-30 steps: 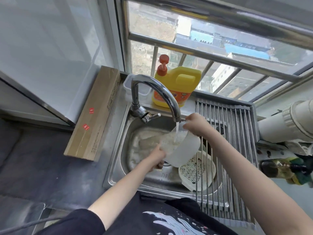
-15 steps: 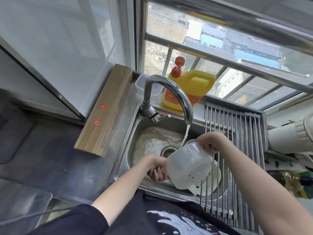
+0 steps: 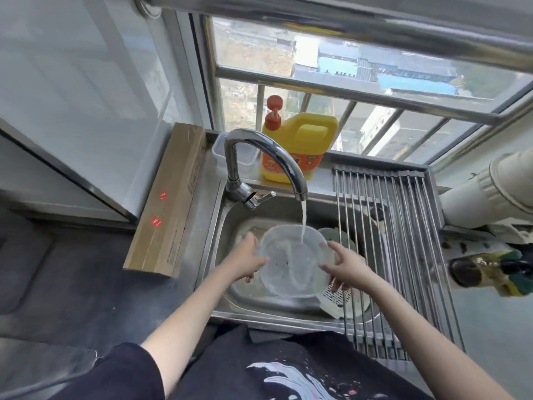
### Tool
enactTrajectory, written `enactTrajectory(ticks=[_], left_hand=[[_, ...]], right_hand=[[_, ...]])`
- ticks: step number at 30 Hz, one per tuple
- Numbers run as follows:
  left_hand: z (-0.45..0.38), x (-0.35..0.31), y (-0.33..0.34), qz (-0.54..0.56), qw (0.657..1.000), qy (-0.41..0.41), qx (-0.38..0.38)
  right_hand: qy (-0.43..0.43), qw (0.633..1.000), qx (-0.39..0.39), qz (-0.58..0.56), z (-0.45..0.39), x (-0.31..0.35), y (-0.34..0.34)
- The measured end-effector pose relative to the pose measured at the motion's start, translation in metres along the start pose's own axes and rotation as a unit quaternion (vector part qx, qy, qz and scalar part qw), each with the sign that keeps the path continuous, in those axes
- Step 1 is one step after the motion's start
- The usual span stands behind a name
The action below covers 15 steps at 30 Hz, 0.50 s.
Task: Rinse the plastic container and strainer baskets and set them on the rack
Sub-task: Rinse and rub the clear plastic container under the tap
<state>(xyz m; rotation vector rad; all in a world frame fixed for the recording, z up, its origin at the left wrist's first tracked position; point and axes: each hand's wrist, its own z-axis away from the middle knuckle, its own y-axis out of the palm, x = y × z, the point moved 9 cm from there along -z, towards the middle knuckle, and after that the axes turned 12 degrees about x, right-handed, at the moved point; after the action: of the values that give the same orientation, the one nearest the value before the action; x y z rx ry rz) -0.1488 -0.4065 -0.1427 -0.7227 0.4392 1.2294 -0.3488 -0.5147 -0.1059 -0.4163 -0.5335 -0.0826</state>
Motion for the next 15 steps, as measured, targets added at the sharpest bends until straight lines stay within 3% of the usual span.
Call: enactTrajectory(ticks=[2, 5, 9, 13, 14, 15], left_hand=[[0.003, -0.001, -0.01, 0.025, 0.999, -0.004, -0.03], [0.006, -0.005, -0.014, 0.077, 0.997, -0.004, -0.016], [0.014, -0.032, -0.019, 0.068, 0.994, 0.068, -0.045], [0.026, -0.063, -0.017, -0.145, 0.969, 0.131, -0.15], [0.027, -0.069, -0.013, -0.203, 0.955, 0.138, -0.166], [0.027, -0.071, -0.008, -0.254, 0.941, 0.14, -0.174]], right_hand=[[-0.037, 0.998, -0.032, -0.03, 0.002, 0.007, -0.006], [-0.081, 0.992, -0.083, -0.055, 0.002, 0.016, -0.018], [-0.078, 0.983, -0.145, -0.087, -0.001, 0.017, -0.026], [-0.06, 0.946, -0.294, -0.125, 0.02, 0.012, -0.034], [-0.06, 0.938, -0.298, -0.168, 0.024, 0.012, -0.028], [-0.058, 0.933, -0.253, -0.248, 0.021, 0.015, -0.014]])
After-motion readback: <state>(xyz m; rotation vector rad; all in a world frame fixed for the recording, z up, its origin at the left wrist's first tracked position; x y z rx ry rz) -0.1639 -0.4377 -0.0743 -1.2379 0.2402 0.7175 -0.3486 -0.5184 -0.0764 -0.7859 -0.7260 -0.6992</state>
